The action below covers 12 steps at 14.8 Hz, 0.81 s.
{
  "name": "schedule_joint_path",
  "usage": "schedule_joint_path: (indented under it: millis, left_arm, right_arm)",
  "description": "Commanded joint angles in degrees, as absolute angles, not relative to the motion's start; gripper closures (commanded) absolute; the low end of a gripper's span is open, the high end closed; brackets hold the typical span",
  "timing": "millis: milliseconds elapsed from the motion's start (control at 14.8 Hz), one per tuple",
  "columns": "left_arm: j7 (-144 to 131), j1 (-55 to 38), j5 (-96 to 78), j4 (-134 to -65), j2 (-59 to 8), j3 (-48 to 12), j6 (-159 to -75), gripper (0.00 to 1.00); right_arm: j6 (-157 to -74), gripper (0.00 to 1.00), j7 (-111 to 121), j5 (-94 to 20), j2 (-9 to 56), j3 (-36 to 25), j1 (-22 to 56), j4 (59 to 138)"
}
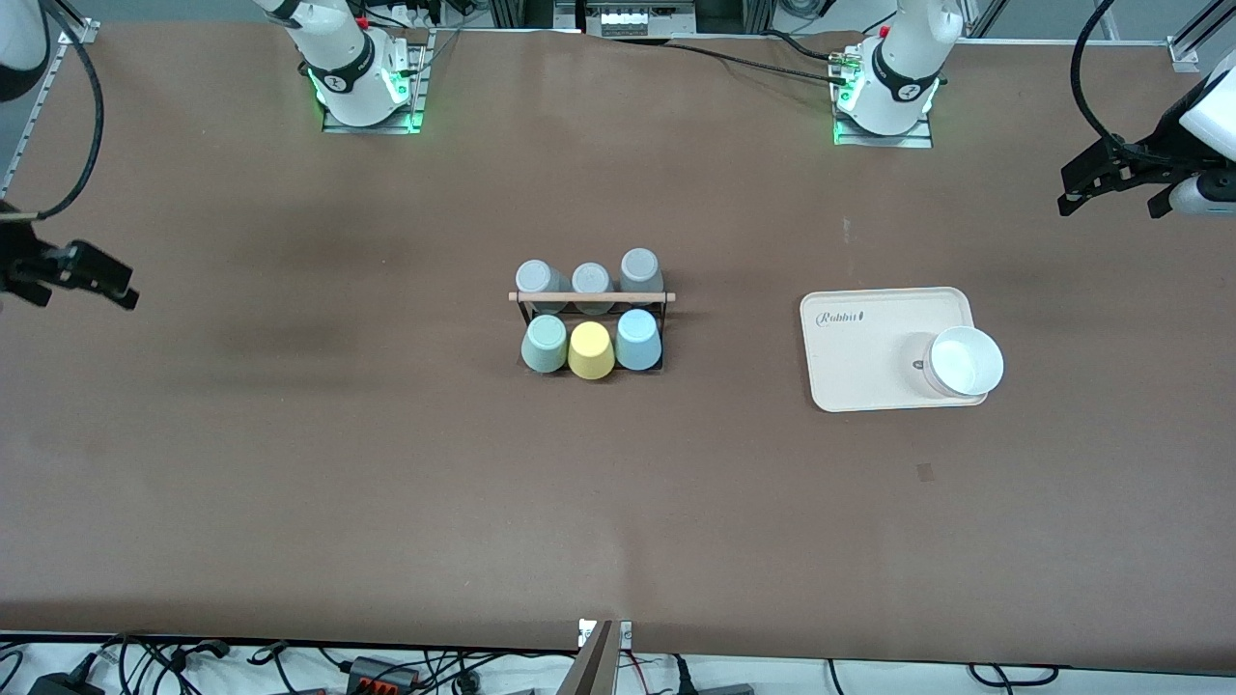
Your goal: Hang scattered cups on rack with three cups
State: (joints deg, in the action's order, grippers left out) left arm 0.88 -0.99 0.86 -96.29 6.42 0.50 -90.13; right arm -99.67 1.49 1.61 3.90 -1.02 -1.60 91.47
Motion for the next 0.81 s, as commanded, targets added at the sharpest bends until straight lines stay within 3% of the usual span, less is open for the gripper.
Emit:
schedule_joint_path:
  millis: [0, 744]
  left_arm:
    - [0.53, -1.14, 0.18, -95.71, 6.33, 0.44, -89.82, 0.0]
    - [0.18, -1.14, 0.18, -95.89, 6.33, 0.44, -89.82, 0.0]
  right_arm:
    - [-100.9, 0.0, 2.55, 2.29, -2.1, -0.88, -1.67, 99.39]
    - [-97.12, 0.0, 2.55, 1.14, -3.25, -0.88, -1.67, 99.4]
